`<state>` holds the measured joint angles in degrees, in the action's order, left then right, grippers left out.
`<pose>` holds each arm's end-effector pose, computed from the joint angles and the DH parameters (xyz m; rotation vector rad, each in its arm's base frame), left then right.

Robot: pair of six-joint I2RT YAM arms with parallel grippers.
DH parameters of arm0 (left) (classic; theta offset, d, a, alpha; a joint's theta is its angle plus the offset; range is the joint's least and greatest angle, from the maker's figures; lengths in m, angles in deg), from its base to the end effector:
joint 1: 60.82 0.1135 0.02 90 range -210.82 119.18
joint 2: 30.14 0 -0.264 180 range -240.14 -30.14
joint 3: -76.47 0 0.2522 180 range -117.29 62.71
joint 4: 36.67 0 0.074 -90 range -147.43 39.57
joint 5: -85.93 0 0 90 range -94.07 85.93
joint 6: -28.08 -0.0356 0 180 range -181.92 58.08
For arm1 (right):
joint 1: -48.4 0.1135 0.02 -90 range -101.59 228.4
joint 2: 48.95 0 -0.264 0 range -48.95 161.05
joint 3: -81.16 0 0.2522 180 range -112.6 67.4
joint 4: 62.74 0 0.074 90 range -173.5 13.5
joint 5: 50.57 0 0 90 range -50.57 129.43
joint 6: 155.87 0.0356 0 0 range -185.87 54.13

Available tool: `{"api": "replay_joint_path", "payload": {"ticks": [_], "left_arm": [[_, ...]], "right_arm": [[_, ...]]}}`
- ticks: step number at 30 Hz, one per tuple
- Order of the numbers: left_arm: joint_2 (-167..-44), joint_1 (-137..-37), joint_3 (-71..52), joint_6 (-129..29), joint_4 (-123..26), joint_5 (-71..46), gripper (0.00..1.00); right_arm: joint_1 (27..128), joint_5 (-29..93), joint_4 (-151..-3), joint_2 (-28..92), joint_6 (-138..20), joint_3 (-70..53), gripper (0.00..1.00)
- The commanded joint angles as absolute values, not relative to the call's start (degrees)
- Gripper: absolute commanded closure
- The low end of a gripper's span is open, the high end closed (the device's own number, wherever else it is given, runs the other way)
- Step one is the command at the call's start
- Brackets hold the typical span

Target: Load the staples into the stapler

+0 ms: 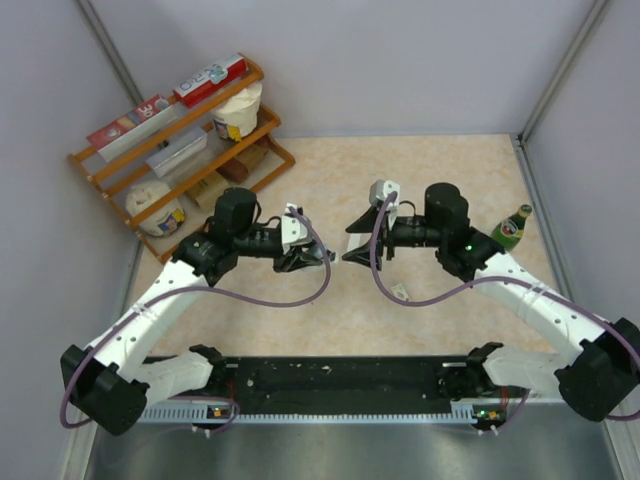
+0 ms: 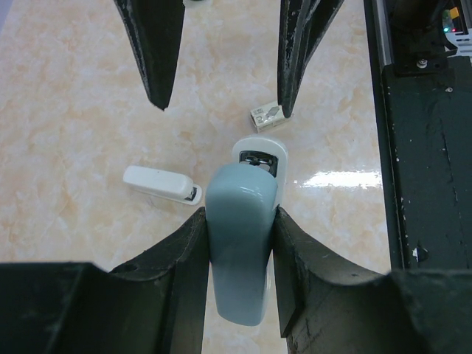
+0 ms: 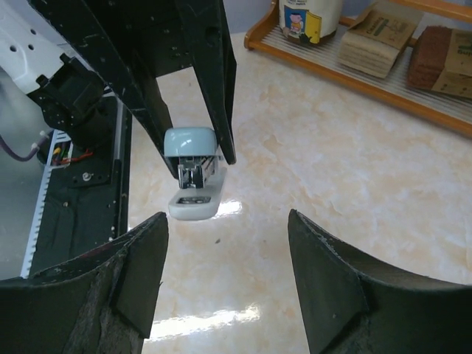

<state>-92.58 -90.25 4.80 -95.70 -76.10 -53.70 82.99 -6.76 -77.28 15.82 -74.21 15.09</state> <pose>0.1876 -0.1370 0.3392 1.4498 1.3760 -0.8504 0.1959 0.1663 0.3354 -1.1934 1.4158 1.0441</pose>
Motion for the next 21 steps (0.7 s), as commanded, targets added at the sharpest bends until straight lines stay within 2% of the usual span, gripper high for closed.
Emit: {"api": "replay_joint_path", "payload": {"ticks": [1,7,14,17,21], "left_arm": [[-92.8,-91.1,4.7,-95.3,-73.1,-53.3,1.00],[-93.7,-91.4,4.9,-95.5,-73.1,-52.9,1.00],[-94.7,-91.8,4.3,-95.3,-73.1,-52.9,1.00],[-94.7,-91.9,4.3,-95.5,-73.1,-53.5,1.00],[-94.0,-91.9,4.4,-95.8,-73.1,-53.9,1.00]], "right_arm": [[85.9,-7.1,-73.2,18.3,-71.5,10.7,0.35],[88.5,-6.9,-71.3,20.4,-70.6,12.3,0.36],[90.3,-5.7,-70.3,22.6,-72.1,13.9,0.40],[90.8,-4.0,-70.3,23.4,-72.5,14.0,0.46],[90.8,-2.7,-70.1,24.1,-73.0,14.3,0.60]]}}
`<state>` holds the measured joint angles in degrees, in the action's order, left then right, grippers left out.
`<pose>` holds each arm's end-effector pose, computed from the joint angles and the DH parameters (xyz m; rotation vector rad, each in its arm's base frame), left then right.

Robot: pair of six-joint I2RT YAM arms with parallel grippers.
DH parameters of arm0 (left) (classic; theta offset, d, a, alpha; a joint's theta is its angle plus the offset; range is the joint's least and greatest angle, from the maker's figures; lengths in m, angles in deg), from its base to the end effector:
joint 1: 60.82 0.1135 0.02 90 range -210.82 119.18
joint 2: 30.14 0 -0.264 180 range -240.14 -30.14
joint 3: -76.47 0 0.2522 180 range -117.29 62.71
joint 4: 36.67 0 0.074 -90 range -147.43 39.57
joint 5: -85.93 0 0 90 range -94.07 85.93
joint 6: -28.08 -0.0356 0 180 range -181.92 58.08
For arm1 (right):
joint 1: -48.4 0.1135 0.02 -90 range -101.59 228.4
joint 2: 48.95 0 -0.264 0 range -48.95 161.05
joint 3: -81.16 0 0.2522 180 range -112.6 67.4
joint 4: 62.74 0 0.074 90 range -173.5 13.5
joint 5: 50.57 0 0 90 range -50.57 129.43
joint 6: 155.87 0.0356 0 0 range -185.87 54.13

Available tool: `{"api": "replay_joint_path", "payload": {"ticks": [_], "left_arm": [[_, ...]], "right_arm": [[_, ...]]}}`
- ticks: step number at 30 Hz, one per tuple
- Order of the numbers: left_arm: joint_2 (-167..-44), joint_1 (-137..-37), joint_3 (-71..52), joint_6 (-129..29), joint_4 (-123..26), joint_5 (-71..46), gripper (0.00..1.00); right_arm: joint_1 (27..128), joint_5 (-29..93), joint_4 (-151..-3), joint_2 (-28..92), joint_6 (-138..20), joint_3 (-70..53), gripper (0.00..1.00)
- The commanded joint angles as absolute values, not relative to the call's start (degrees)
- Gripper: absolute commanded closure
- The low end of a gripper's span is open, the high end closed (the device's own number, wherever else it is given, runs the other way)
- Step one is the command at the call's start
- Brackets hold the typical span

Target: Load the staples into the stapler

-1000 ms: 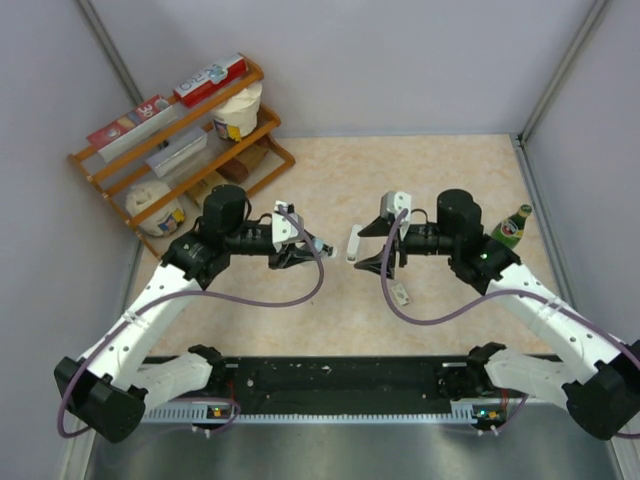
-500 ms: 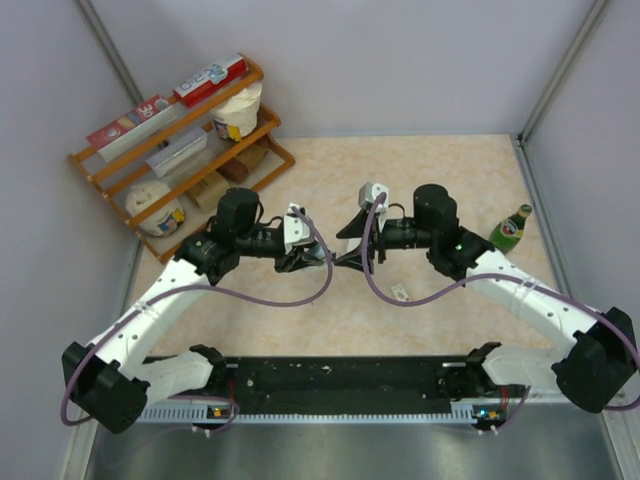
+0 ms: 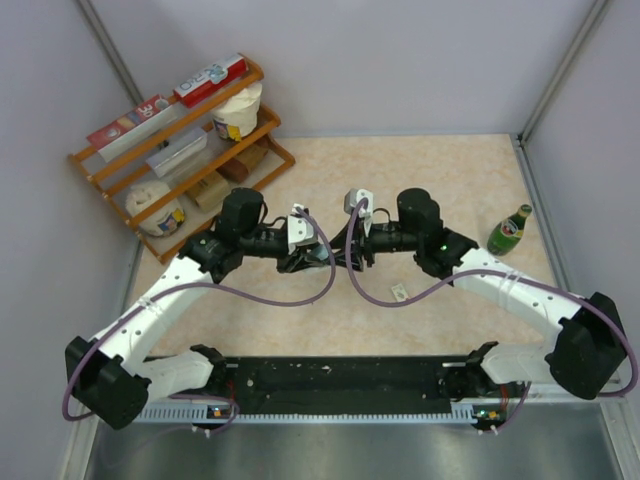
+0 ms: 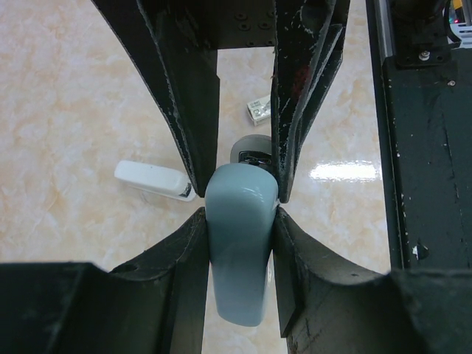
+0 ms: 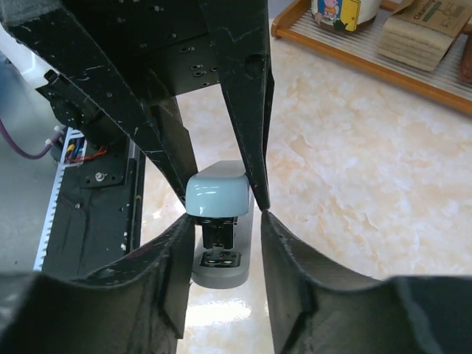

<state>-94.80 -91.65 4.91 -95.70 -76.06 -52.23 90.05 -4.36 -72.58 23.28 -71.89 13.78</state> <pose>0.1923 -0.1457 0.3299 1.4690 1.4144 -0.8569 0.1982 0.2093 0.3183 -1.2496 1.4342 1.1241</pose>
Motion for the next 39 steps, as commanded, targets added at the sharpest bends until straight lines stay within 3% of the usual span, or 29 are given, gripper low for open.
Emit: {"api": "replay_joint_path", "payload": {"ticks": [1,10,39], "left_arm": [[-93.8,-91.9,4.5,-95.8,-73.1,-54.0,1.00],[-92.2,-91.9,5.5,-96.3,-72.7,-54.5,1.00],[-87.6,-83.1,4.9,-77.2,-56.9,-60.4,1.00]], "right_arm": [[90.8,-2.8,-70.1,24.1,-73.2,14.5,0.63],[90.8,-3.3,-69.9,24.2,-73.8,15.3,1.00],[86.5,-9.0,-56.7,22.6,-64.4,24.5,1.00]]}}
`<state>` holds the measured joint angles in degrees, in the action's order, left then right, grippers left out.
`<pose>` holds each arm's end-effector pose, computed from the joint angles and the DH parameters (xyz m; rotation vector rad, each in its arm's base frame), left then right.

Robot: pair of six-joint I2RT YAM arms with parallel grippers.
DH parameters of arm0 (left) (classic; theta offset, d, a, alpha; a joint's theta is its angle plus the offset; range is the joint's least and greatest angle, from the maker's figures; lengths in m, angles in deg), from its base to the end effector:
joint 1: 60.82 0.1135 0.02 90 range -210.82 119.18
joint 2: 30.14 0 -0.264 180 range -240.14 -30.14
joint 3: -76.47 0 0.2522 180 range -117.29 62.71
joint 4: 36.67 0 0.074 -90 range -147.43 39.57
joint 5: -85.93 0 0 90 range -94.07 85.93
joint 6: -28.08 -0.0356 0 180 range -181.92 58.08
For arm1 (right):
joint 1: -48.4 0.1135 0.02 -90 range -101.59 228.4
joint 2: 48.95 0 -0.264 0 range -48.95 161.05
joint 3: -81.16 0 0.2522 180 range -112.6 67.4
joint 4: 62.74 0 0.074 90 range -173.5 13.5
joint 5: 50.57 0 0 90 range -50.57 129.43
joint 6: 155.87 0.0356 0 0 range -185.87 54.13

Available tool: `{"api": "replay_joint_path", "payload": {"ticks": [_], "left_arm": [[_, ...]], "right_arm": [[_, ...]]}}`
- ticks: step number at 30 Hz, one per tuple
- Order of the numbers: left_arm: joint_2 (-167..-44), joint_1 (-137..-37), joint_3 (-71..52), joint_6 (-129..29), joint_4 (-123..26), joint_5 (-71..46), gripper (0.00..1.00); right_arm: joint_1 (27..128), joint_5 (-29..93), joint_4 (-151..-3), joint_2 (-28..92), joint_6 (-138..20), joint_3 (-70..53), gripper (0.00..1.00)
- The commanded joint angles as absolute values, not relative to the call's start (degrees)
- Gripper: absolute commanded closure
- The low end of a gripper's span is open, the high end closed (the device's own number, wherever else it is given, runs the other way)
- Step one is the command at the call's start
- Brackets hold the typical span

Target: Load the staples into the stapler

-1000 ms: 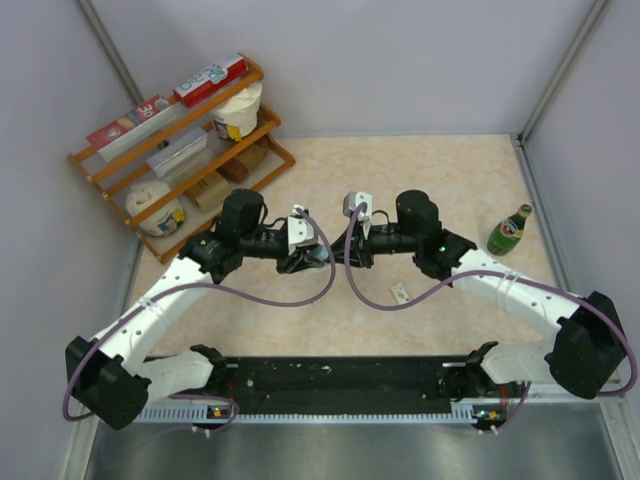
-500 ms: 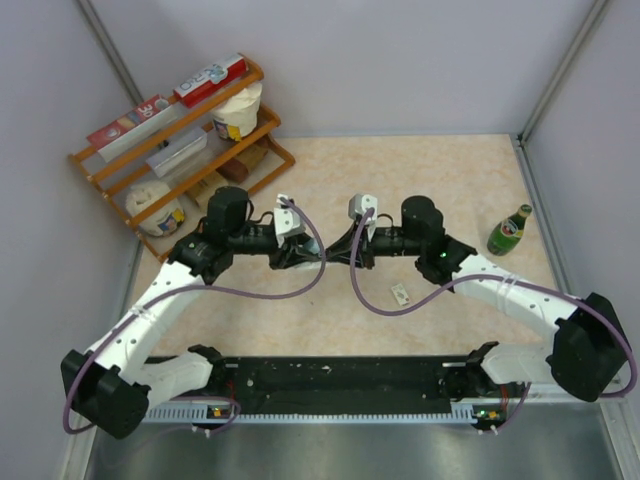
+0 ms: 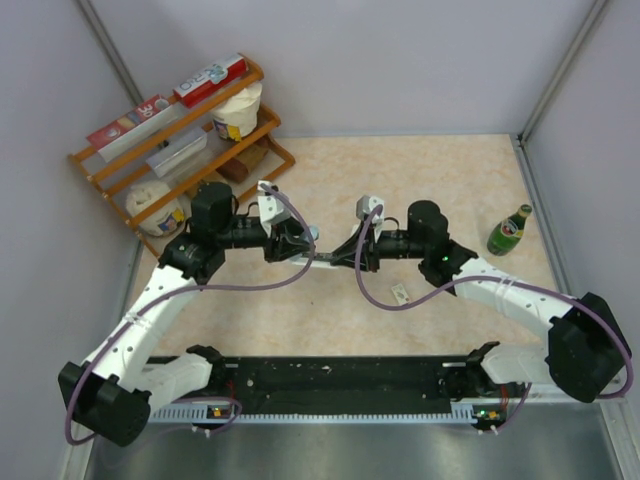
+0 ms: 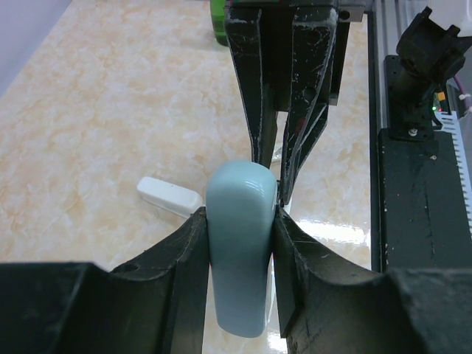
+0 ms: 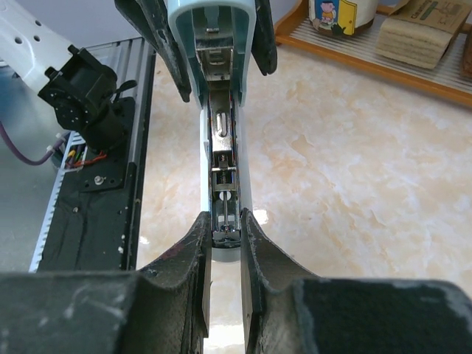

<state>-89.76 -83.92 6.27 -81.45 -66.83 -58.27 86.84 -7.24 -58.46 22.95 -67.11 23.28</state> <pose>0.1945 -0.1143 0.3558 1.2304 1.4069 -0.9378 0.2030 0.1942 0.2867 -1.1754 1.4095 1.1689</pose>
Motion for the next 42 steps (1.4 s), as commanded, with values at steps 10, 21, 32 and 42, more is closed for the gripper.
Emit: {"api": "replay_joint_path", "payload": {"ticks": [10,21,32,42], "left_arm": [[-87.9,-80.0,6.4,-63.1,-42.2,-63.8,1.00],[-87.8,-77.1,10.4,-48.0,-24.0,-64.9,1.00],[-87.9,-73.1,14.2,-34.6,-4.5,-64.4,1.00],[-88.0,-71.1,18.0,-27.5,5.9,-62.4,1.00]], "right_arm": [[87.3,-9.8,-51.5,23.0,-61.8,26.6,1.00],[89.6,-8.9,-46.0,24.7,-57.8,27.5,1.00],[90.8,-6.8,-40.4,25.9,-53.8,28.9,1.00],[91.1,-4.7,-38.3,25.2,-52.5,29.3,1.00]]}}
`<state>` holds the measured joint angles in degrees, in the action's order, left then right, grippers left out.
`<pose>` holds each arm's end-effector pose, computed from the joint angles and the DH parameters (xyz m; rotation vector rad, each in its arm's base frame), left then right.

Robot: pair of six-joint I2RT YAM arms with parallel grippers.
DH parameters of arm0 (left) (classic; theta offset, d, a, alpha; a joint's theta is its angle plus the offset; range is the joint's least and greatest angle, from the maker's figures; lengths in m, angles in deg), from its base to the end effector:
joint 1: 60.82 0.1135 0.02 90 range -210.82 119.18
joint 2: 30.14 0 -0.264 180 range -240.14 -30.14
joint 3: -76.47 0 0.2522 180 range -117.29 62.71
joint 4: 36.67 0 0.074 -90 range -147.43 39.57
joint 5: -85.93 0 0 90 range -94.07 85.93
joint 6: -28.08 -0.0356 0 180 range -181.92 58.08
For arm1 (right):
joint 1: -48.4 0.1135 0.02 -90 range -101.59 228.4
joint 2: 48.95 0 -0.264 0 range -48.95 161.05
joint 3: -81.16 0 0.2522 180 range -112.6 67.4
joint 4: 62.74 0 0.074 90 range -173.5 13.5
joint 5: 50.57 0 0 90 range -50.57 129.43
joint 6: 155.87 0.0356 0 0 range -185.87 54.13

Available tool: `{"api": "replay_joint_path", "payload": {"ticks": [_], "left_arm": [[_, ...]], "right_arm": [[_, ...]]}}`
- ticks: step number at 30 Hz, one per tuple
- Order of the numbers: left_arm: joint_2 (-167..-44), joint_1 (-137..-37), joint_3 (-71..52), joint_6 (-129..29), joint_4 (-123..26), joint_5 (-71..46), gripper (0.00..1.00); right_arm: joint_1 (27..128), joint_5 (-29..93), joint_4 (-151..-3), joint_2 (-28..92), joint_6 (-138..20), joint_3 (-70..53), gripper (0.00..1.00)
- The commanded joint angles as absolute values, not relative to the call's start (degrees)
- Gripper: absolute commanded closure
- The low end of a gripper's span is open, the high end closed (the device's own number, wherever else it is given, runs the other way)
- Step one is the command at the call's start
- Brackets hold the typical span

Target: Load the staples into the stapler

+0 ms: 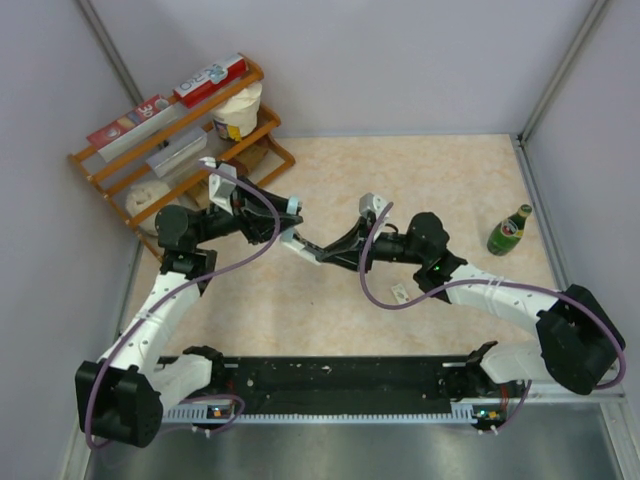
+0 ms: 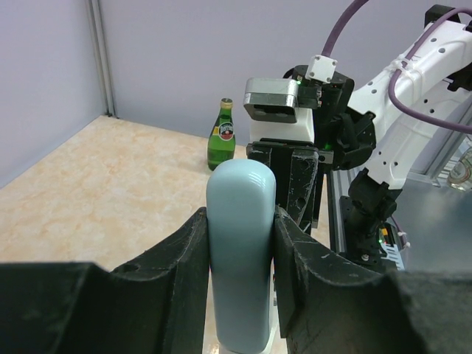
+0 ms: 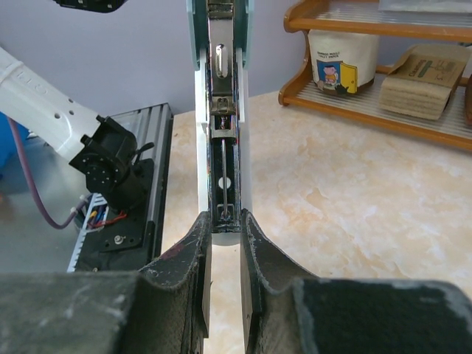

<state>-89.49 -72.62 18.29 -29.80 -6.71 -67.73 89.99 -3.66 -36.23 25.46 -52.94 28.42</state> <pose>0.2052 -0.0755 0.3787 0.8669 1.1835 -1.2224 0.1956 0.2061 0.2831 -1.0125 1.3157 1.2956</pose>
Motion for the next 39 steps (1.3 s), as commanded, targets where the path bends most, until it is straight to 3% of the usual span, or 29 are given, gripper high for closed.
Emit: {"api": "replay_joint_path", "payload": {"ticks": [1,9,15,21,30,39], "left_arm": [[-88.1,-71.1,17.6,-28.5,4.3,-63.2,1.00],[-88.1,-73.2,17.2,-38.6,-8.4,-68.3,1.00],[-87.9,-74.2,16.6,-45.2,-15.6,-69.9,1.00],[-88.0,-75.8,14.7,-52.9,-25.2,-70.9,1.00],[-88.9,-80.2,12.3,-67.4,-41.5,-70.8,1.00],[-89.6,-83.2,11.4,-72.3,-46.1,-71.1,1.00]], "right_arm": [[91.1,-4.3,-39.4,25.1,-52.9,28.8,1.00],[91.1,-4.6,-47.8,23.5,-56.4,24.1,1.00],[91.2,-5.7,-51.3,22.5,-57.9,22.5,0.77],[91.1,-7.2,-53.2,21.7,-58.4,21.2,0.62],[91.1,-7.2,-52.2,21.5,-56.7,21.1,0.56],[91.1,-5.5,-50.4,23.3,-56.4,22.1,0.59]]}}
